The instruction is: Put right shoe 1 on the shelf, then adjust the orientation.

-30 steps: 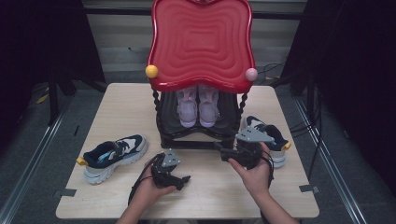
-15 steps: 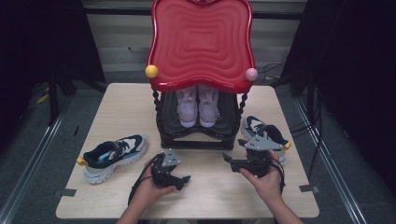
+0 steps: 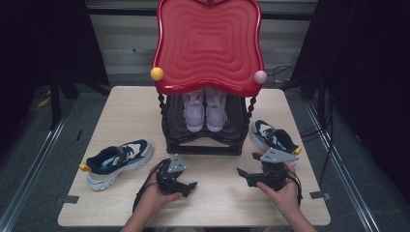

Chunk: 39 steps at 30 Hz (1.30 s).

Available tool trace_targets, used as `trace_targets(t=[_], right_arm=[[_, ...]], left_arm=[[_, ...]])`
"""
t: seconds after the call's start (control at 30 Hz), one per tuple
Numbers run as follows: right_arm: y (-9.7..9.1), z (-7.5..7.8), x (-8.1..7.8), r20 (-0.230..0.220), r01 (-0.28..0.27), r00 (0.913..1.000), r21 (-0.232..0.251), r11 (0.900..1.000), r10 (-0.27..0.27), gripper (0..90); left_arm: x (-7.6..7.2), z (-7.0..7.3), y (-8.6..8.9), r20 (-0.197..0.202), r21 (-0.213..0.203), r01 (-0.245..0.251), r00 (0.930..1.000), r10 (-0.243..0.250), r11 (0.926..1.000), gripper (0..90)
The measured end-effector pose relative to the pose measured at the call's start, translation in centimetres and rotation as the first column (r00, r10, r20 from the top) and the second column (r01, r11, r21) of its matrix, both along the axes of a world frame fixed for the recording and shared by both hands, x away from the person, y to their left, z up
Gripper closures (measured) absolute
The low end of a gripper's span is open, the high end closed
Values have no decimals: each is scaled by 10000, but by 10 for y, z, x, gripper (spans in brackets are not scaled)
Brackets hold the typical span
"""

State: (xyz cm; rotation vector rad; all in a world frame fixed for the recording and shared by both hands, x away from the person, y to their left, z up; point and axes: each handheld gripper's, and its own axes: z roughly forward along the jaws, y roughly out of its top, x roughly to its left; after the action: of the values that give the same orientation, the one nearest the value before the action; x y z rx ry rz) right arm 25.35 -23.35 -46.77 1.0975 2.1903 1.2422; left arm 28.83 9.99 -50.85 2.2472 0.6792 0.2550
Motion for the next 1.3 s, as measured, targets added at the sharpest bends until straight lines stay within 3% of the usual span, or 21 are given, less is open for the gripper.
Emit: trace_targets(t=[0.43,0.73,0.97,1.3], right_arm=[[-12,-24,-9,-832,-664,9945,-228,9975,642,145],[-13,-35,-12,-1397,-1210,9842,-820,9893,1088,145],[-13,-41,-12,-1610,-1375,9798,-1104,9843,1188,143],[-12,-43,-12,-1498,-1537,9797,-1323,9792,1335,136]], left_arm=[[0,0,0,2,31,-18,10000,18,10000,152],[0,0,0,3,18,-21,10000,21,10000,152],[0,0,0,-1,-33,0,10000,0,10000,151],[0,0,0,9,-48,20,10000,-20,10000,150]])
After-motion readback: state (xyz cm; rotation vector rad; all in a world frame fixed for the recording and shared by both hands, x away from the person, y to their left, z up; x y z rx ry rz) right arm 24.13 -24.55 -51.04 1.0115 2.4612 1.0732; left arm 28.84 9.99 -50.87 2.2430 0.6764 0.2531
